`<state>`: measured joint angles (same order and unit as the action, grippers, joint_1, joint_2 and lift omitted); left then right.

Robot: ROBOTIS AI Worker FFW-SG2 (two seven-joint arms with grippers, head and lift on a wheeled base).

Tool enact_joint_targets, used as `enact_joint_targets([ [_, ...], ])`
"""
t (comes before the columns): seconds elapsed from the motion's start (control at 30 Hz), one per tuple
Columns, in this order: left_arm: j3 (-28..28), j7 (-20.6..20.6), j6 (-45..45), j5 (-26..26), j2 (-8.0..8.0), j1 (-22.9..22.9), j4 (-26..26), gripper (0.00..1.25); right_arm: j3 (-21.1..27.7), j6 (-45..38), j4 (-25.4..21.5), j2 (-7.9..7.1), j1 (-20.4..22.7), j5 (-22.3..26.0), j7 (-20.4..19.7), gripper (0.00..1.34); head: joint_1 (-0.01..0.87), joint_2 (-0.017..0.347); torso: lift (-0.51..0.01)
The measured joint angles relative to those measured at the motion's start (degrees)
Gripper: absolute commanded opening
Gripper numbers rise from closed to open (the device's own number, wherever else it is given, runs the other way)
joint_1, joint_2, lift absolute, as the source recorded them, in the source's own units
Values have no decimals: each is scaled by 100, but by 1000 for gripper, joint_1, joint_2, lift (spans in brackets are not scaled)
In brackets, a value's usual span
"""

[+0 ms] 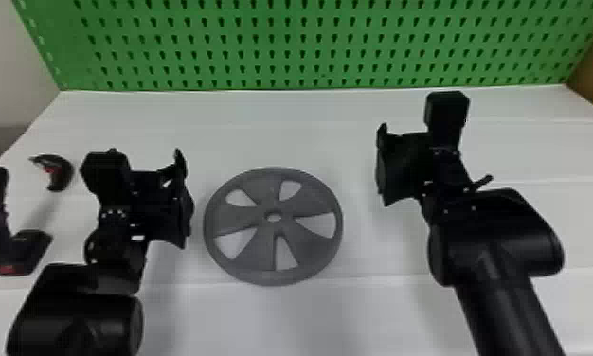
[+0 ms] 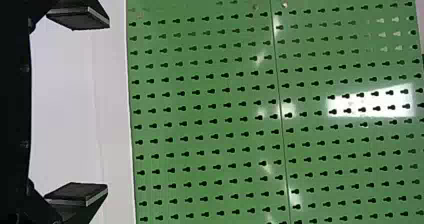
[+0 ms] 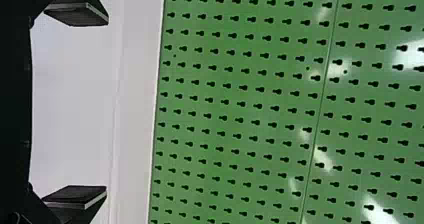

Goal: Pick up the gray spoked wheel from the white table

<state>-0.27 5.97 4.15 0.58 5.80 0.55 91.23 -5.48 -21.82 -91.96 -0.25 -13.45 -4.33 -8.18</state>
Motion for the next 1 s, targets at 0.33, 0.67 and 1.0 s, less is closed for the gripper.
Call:
enact_joint_targets([
  [0.33, 15, 0, 16, -5, 0, 6, 0, 1121, -198, -2793, -582, -147, -877, 445, -72, 1230, 767, 37, -107],
  [0.67, -21, 0, 20, -35, 0, -23, -1, 1123, -63, -5476, -308, -282, -1989, 852, -70, 1232, 767, 37, -107],
  [1.0, -115, 0, 16, -98, 5, -94, -48, 1121, 88, -6623, 792, -532, -2764, 1734, -70, 1233, 767, 37, -107],
])
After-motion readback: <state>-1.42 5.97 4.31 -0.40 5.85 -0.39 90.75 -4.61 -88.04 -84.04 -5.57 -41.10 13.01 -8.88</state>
